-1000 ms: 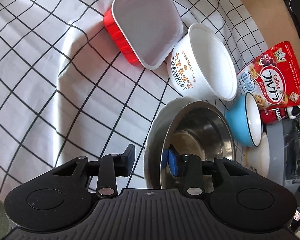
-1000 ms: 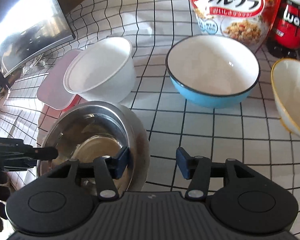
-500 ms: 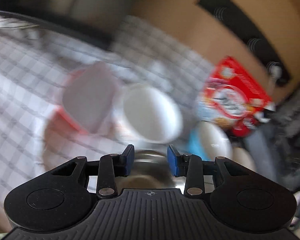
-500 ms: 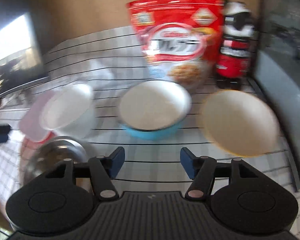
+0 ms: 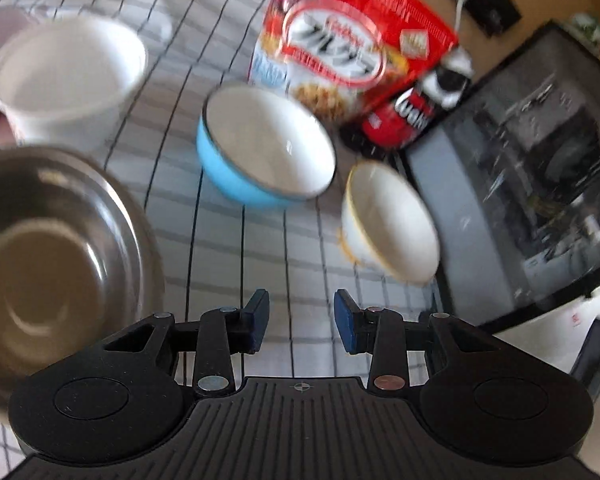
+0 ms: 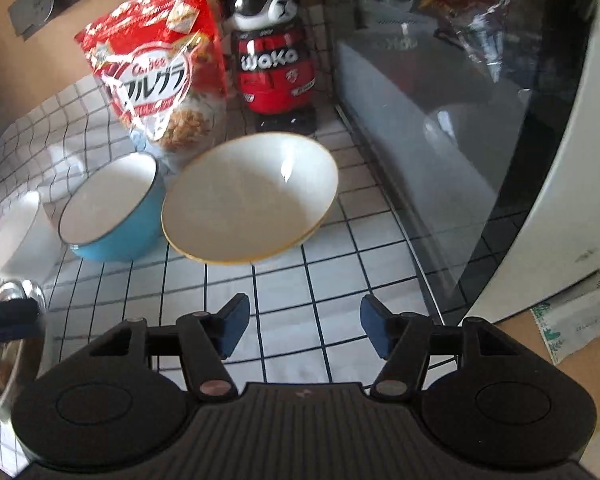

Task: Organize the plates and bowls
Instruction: 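Release the steel bowl and move both tools to the yellow-rimmed white bowl, then grip the yellow-rimmed bowl rim with the left tool while the right tool grips beside it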

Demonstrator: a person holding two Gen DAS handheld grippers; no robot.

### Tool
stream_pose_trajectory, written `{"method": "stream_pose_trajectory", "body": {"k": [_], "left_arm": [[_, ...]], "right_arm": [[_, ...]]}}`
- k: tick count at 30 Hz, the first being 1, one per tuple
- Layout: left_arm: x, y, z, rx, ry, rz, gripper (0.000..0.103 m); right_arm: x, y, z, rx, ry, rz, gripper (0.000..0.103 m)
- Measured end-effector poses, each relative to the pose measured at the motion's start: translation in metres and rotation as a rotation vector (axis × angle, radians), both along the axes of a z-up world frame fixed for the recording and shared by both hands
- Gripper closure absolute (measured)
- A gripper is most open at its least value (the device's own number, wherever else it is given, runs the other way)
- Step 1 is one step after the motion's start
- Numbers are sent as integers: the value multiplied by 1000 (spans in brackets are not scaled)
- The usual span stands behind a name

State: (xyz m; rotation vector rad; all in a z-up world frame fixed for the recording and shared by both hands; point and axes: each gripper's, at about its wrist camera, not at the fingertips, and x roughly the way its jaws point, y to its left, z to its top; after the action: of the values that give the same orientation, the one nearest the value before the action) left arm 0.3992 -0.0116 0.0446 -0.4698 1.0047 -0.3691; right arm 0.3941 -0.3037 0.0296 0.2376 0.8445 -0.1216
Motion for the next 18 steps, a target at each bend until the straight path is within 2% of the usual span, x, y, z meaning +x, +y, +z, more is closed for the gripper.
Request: {"method": "stream_pose_trajectory", "body": {"k": [5, 13, 18], "left_arm": [[-14, -6, -18, 89, 56, 10, 64], [-21, 9, -16, 65, 85, 137, 64], [-20, 4, -23, 33, 120, 137, 64]], "right_arm": [[16, 12, -10, 4, 27, 125, 41], [33, 38, -12, 7, 11, 289, 41], [34, 42, -20, 19, 20, 321, 41]]}}
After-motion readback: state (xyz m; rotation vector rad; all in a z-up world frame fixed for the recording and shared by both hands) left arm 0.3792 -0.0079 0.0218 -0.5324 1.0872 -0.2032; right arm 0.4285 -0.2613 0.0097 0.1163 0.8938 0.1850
